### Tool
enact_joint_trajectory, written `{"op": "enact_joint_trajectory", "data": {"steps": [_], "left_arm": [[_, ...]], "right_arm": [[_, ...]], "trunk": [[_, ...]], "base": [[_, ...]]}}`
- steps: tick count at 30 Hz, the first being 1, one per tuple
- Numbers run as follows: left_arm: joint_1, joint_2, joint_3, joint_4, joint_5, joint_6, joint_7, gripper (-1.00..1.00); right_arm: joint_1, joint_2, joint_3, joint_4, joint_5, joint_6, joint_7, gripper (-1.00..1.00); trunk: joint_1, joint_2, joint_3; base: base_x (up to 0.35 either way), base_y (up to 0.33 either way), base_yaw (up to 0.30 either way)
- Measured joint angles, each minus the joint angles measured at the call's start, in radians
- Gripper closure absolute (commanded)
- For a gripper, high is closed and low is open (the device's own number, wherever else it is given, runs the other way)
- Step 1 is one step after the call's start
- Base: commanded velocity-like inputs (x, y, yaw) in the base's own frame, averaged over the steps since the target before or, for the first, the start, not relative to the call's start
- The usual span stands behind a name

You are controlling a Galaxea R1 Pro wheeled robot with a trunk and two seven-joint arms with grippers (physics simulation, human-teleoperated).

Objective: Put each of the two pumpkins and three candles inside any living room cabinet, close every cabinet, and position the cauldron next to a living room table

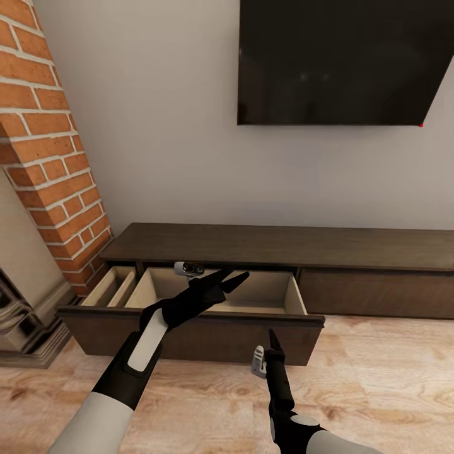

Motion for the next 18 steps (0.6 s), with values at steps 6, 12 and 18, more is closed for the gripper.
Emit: {"op": "enact_joint_trajectory", "data": {"steps": [6,12,18], "left_arm": [[0.0,0.0,0.0,0.0,0.0,0.0,0.001,-1.0],[0.0,0.0,0.0,0.0,0.0,0.0,0.002,-1.0],[0.004,0.003,0.002,0.005,0.001,-0.001,0.001,-1.0]], "right_arm": [[0.0,0.0,0.0,0.001,0.0,0.001,0.0,-1.0],[0.007,0.0,0.001,0.004,0.004,0.0,0.0,-1.0],[0.008,0.0,0.002,0.003,0.004,0.0,0.0,-1.0]], "trunk": [[0.0,0.0,0.0],[0.0,0.0,0.0],[0.0,0.0,0.0]], "base": [[0.0,0.0,0.0],[0.0,0.0,0.0],[0.0,0.0,0.0]]}}
